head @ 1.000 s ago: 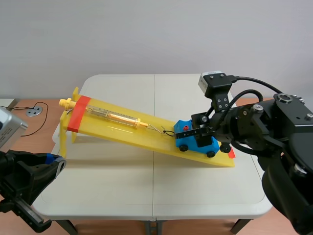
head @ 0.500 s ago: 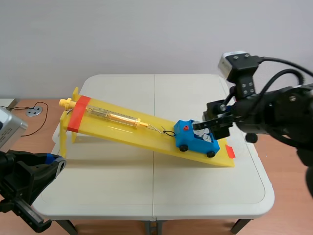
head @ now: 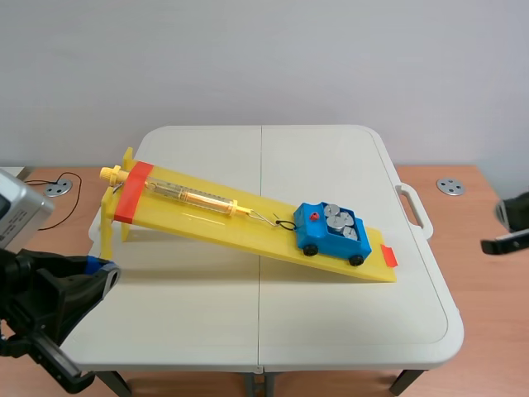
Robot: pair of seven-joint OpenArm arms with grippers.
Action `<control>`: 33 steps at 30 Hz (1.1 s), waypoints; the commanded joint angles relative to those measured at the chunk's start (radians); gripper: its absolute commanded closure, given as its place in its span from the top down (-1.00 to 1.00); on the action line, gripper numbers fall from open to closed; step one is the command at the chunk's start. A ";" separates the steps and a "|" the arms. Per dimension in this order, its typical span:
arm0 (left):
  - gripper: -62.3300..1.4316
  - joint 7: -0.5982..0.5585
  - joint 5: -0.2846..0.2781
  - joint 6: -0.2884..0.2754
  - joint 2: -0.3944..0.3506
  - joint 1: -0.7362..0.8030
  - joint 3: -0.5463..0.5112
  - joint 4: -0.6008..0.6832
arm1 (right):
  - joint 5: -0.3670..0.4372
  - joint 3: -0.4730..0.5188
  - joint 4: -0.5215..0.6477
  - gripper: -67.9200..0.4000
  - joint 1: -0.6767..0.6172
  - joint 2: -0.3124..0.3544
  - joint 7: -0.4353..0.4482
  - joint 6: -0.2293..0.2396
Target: Place the four metal weights on the blue cart on the ramp.
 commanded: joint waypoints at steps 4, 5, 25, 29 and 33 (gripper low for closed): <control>-0.87 -0.084 -0.045 -0.065 0.089 -0.102 0.044 0.126 | 0.095 0.087 0.087 -0.97 -0.128 0.049 0.063 0.083; -0.87 -0.085 -0.032 -0.065 0.097 -0.119 0.058 0.126 | 0.095 0.097 0.087 -0.97 -0.158 0.049 0.064 0.087; -0.87 -0.087 0.348 0.100 0.262 -0.491 0.322 -0.116 | 0.064 0.147 0.087 -0.97 -0.588 0.005 0.126 0.143; -0.87 -0.086 0.407 0.169 0.279 -0.554 0.327 -0.195 | 0.064 0.147 0.087 -0.97 -0.591 -0.025 0.126 0.159; -0.87 -0.085 0.436 0.230 0.278 -0.592 0.326 -0.243 | 0.064 0.147 0.087 -0.97 -0.591 -0.025 0.128 0.161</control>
